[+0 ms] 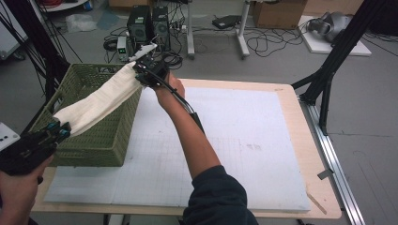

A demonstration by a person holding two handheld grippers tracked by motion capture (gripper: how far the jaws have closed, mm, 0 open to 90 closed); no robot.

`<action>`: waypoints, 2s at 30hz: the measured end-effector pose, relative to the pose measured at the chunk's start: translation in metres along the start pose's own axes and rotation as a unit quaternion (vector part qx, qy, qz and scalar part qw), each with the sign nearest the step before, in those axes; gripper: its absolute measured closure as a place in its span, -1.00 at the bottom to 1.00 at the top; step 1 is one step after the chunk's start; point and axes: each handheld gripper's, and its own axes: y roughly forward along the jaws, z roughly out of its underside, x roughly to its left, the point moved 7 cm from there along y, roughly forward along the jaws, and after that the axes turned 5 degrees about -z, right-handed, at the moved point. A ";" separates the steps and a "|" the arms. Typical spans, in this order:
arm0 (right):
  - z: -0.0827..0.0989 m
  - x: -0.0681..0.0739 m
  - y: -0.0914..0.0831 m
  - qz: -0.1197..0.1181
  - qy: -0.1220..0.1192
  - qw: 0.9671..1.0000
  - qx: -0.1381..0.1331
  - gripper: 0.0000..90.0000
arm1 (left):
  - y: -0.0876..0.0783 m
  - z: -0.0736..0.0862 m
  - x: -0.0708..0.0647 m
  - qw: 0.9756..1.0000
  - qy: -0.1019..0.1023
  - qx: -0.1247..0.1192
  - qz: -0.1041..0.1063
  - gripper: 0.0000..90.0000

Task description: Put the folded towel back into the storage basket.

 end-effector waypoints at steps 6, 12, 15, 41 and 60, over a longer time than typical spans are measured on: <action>-0.014 0.011 0.024 -0.008 -0.008 1.000 0.004 0.80 | -0.007 0.005 0.018 1.000 -0.006 0.004 -0.017 0.78; -0.022 0.022 0.045 -0.015 -0.014 1.000 0.007 0.80 | -0.009 0.015 0.030 0.999 -0.009 0.013 -0.031 0.78; -0.023 0.026 0.052 -0.018 -0.011 1.000 0.006 0.80 | -0.010 0.018 0.035 0.999 -0.011 0.016 -0.036 0.78; -0.031 0.039 0.095 -0.020 -0.017 0.999 0.021 0.68 | -0.002 0.038 0.077 0.994 -0.036 0.068 -0.082 0.42; 0.010 0.010 0.033 -0.046 0.046 0.998 -0.017 0.11 | 0.005 0.022 0.042 0.998 -0.051 0.036 -0.032 -0.15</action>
